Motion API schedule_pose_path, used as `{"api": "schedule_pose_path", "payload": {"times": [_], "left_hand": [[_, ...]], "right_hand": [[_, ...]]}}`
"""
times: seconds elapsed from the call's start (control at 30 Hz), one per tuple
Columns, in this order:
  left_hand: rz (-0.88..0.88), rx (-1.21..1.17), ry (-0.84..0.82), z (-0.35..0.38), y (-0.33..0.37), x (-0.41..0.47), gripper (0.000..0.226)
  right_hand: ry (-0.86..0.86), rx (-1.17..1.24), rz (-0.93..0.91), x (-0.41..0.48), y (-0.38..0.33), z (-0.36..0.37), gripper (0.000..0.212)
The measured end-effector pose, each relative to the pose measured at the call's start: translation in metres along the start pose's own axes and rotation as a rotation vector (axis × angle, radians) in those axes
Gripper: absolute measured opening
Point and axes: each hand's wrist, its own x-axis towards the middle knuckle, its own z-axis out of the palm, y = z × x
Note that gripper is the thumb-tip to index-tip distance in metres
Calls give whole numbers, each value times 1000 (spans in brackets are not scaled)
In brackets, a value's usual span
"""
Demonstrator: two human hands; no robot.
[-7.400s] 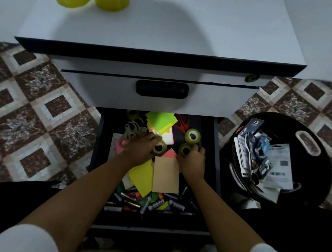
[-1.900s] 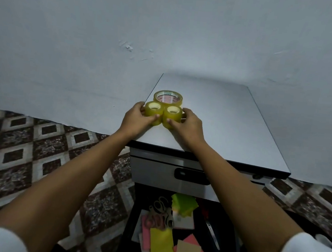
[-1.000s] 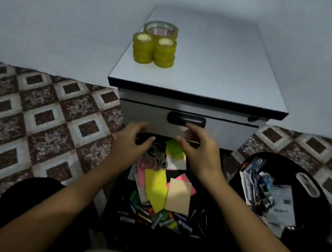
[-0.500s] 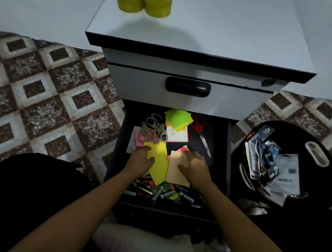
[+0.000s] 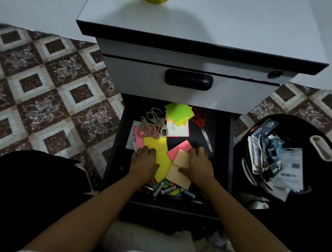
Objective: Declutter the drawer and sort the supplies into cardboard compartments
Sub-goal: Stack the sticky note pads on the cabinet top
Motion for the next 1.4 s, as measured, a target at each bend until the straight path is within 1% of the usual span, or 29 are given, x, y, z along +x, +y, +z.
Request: {"api": "schedule_pose_path", "payload": {"times": [0.1, 0.17, 0.23, 0.3, 0.37, 0.43, 0.5, 0.57, 0.67, 0.73, 0.8, 0.83, 0.9, 0.97, 1.03, 1.07, 1.1, 1.17, 1.23, 1.3, 1.4], "left_hand": [[-20, -66, -56, 0, -1, 1, 49], [-9, -73, -76, -1, -2, 0, 46], [29, -41, -32, -3, -6, -2, 39], [88, 16, 22, -6, -12, -2, 34], [150, 59, 37, -9, -18, 1, 33], [164, 55, 28, -11, -22, 5, 34], [139, 30, 20, -12, -24, 10, 41], [112, 24, 8, -13, -24, 15, 56], [92, 27, -77, -20, -27, 26, 78], [89, 23, -111, -26, -28, 33, 87], [88, 60, -106, -31, -26, 36, 88], [83, 92, -110, -33, -23, 37, 85], [65, 105, -131, -32, -19, 39, 72], [60, 28, -170, -31, -18, 40, 52], [64, -121, -198, -34, -18, 38, 24], [55, -201, -204, -36, -18, 36, 15], [40, -272, -207, -41, -18, 34, 12], [27, -361, -169, -56, -17, 26, 30], [49, -375, -62, -72, -19, 17, 44], [53, -476, 28, -83, -24, 9, 44], [-52, -797, 64, -92, -26, 1, 35]], "right_hand": [[-9, 177, 40, -8, 10, -1, 68], [-26, 301, 79, -13, 15, -2, 65], [-31, 372, 89, -16, 19, -3, 48], [-33, 366, 85, -19, 24, -5, 31], [-28, 373, 102, -22, 27, -8, 25], [-17, 380, 128, -25, 30, -11, 23], [-13, 383, 155, -26, 31, -13, 23], [-7, 398, 174, -27, 32, -14, 24], [6, 419, 187, -27, 32, -14, 23], [17, 429, 186, -27, 29, -15, 22], [31, 445, 175, -28, 26, -17, 22], [33, 459, 167, -27, 25, -19, 22], [29, 493, 157, -27, 22, -23, 23], [12, 525, 147, -28, 20, -29, 26], [5, 559, 110, -30, 18, -36, 27], [16, 574, 85, -32, 17, -39, 27], [37, 590, 63, -34, 16, -42, 27], [110, 637, 32, -36, 13, -48, 27], [196, 741, 14, -38, 8, -55, 25], [253, 928, 31, -37, 2, -60, 23], [264, 1194, 95, -36, -10, -61, 19]]}}
